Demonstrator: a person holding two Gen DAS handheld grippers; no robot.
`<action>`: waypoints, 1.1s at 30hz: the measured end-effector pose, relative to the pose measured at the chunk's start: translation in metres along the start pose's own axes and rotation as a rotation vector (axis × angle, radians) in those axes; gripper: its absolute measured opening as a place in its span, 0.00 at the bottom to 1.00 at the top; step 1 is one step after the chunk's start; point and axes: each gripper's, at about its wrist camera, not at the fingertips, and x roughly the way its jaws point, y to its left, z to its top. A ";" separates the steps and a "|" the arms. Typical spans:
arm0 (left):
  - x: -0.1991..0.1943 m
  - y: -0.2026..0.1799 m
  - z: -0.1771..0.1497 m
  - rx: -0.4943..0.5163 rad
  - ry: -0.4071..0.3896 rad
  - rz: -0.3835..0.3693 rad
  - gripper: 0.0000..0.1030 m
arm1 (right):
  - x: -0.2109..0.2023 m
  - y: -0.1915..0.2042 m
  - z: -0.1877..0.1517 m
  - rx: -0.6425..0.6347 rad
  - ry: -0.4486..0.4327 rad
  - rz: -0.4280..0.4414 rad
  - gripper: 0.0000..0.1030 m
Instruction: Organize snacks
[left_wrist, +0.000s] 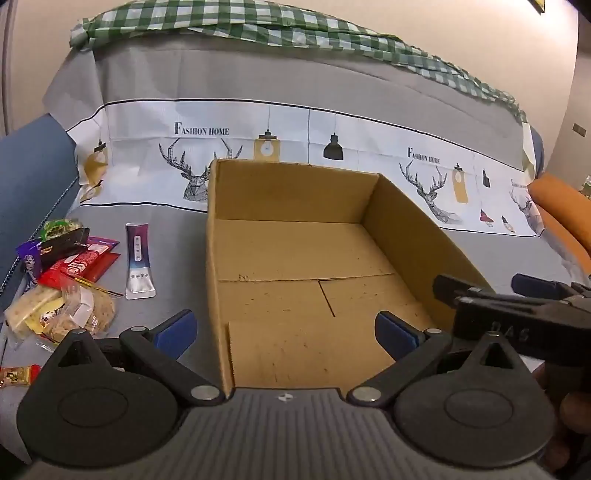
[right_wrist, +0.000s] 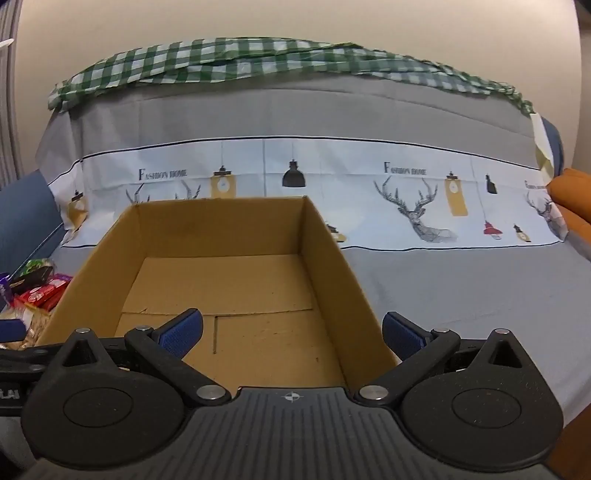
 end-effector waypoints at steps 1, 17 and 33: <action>0.000 -0.002 0.000 0.002 -0.001 0.000 0.99 | 0.000 0.001 -0.002 -0.007 0.003 0.003 0.99; -0.006 -0.008 -0.001 0.017 -0.014 0.005 0.99 | 0.002 0.008 0.000 -0.044 0.039 0.016 0.99; -0.008 -0.009 -0.002 0.034 -0.026 -0.017 0.99 | 0.001 0.005 -0.001 -0.014 0.060 -0.016 0.99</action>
